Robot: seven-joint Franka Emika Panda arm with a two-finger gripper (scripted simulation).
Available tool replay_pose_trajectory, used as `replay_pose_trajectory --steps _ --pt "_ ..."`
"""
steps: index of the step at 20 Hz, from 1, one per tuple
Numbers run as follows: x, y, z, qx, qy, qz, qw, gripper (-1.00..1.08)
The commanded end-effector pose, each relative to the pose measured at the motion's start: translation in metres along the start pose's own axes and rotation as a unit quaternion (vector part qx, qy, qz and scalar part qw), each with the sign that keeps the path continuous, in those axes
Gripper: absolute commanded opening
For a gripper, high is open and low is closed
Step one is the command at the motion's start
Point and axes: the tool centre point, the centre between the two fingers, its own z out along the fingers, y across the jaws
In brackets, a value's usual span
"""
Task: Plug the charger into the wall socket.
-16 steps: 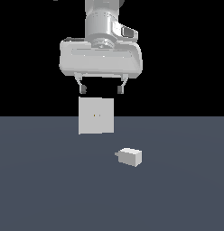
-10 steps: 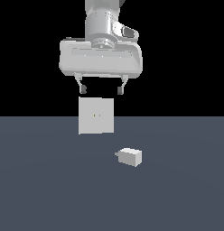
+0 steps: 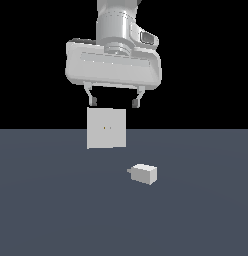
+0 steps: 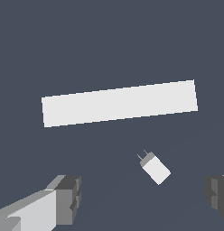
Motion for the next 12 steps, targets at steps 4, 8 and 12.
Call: replay_pose_trajectory --steps 4,8,12 --pt "-0.009 0.005 0.008 0.007 0.020 -0.039 0.9990 1.00" --pt "-0.016 0.009 0.015 0.012 0.037 -0.070 0.9968 1.00" --pt "-0.021 0.013 0.021 0.017 0.052 -0.099 0.9935 1.00"
